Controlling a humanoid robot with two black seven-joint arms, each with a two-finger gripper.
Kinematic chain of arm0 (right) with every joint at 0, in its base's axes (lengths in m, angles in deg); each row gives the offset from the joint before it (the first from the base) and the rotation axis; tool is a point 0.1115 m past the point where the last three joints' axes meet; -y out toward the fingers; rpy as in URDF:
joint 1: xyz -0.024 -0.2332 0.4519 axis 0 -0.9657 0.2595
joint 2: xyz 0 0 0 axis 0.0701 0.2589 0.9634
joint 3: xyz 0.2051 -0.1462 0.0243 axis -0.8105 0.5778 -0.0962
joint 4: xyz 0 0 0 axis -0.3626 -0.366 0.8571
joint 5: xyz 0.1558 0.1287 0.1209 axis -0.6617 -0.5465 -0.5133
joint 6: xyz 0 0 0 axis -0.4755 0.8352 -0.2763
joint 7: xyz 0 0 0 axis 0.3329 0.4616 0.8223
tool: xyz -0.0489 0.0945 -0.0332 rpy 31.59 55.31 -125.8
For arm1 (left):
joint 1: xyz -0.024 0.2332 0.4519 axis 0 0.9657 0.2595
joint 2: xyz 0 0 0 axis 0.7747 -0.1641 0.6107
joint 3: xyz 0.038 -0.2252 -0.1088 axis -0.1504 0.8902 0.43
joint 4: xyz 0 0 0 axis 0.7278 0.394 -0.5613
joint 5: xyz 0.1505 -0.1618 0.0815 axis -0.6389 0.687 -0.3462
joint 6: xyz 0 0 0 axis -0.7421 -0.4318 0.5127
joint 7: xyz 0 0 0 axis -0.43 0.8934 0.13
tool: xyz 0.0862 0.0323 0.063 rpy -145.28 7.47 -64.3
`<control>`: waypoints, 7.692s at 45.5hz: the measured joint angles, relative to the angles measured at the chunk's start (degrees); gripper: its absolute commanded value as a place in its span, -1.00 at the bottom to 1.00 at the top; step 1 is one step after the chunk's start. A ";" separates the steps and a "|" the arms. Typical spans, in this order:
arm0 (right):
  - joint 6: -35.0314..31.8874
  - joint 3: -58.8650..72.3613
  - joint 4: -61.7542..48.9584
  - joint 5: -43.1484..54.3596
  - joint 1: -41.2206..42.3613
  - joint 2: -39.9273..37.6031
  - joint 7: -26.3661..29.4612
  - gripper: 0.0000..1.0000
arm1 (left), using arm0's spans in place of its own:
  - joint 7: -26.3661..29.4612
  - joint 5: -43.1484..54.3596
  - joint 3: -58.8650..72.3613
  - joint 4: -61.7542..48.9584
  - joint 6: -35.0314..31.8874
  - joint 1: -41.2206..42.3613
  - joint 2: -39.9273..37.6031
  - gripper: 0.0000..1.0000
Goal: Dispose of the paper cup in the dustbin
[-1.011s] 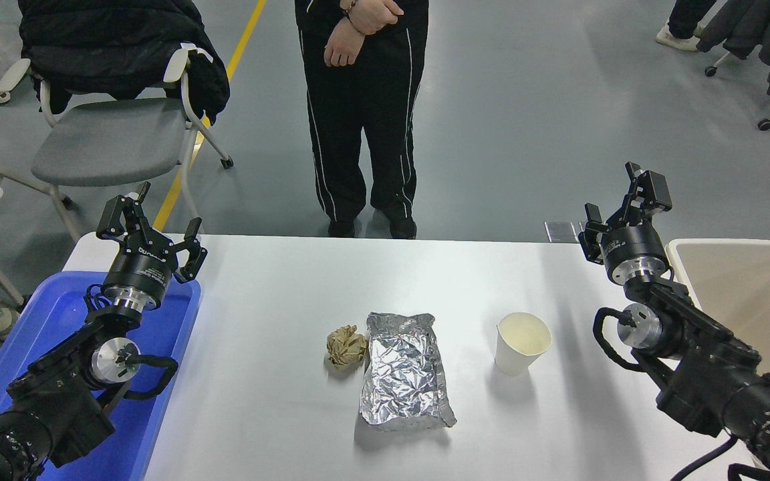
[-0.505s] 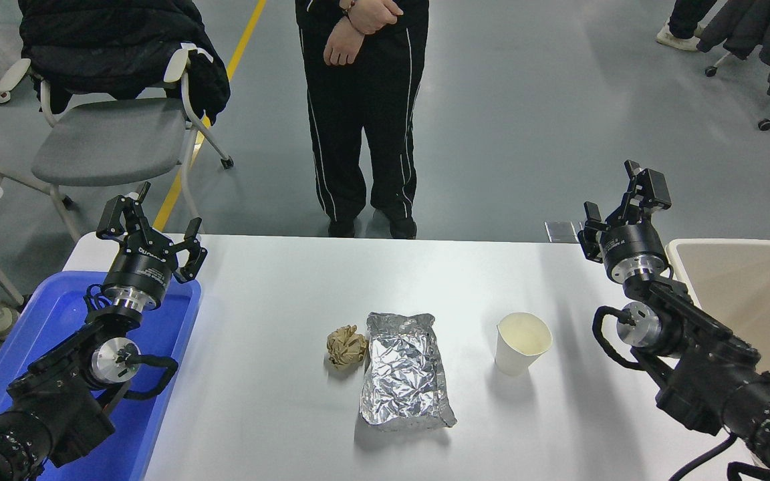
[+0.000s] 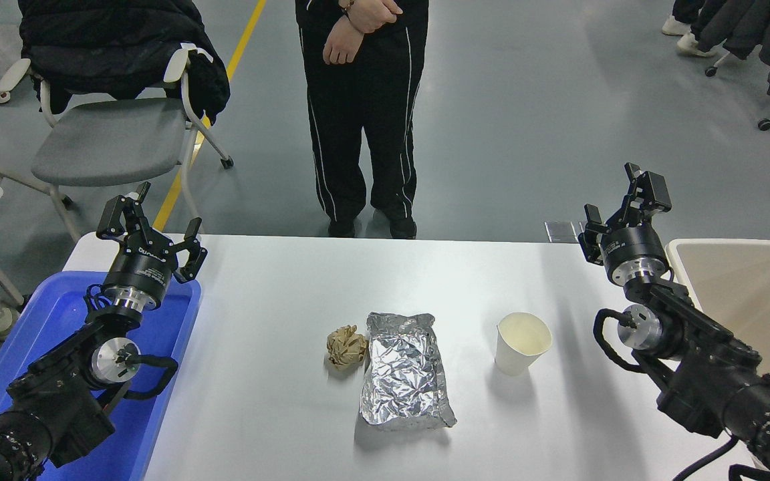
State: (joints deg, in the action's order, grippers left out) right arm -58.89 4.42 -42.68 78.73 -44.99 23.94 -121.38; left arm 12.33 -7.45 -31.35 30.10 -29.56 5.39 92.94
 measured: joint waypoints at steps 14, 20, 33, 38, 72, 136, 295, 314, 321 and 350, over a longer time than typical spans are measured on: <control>0.01 0.19 -0.44 0.01 -0.09 0.06 -0.01 0.99 | 0.00 0.00 0.00 0.00 0.00 0.00 0.00 1.00; 0.05 0.21 -1.02 0.02 -0.09 0.14 -0.01 0.99 | 0.00 0.00 0.00 0.00 0.00 0.00 0.00 1.00; -0.01 0.21 -1.51 0.02 0.06 0.06 0.00 0.99 | 0.00 0.00 0.00 0.00 0.00 0.00 0.00 1.00; -0.08 0.19 -1.59 0.02 0.17 -0.01 0.15 0.99 | 0.00 0.00 0.00 0.00 0.00 0.00 0.00 1.00; -0.18 28.76 -1.69 0.66 14.01 -7.45 7.62 0.99 | 0.00 -0.01 0.00 0.00 0.00 0.00 0.00 1.00; -29.77 88.17 5.60 39.95 48.38 6.45 14.26 0.99 | -0.01 0.00 0.00 0.00 0.00 0.00 0.00 1.00; -25.54 63.75 11.68 14.68 42.46 -15.08 12.86 -1.00 | 0.00 0.00 0.00 0.00 0.00 0.00 0.00 1.00; -25.91 61.35 -10.47 10.51 36.80 -14.04 13.42 -1.00 | 0.00 0.00 0.00 0.00 0.00 0.00 0.01 1.00; -25.48 60.43 -22.40 7.59 32.99 -12.29 14.18 -1.00 | 0.00 0.01 0.00 0.00 0.00 0.00 0.01 1.00; -4.29 53.77 -39.37 2.49 15.04 -12.99 26.90 -1.00 | 0.00 0.01 0.00 0.00 0.00 0.00 0.00 1.00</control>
State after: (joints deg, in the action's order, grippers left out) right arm -63.18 58.20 -82.05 81.22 -29.96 10.95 -94.48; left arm 12.34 -7.45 -31.35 30.10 -29.56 5.39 92.94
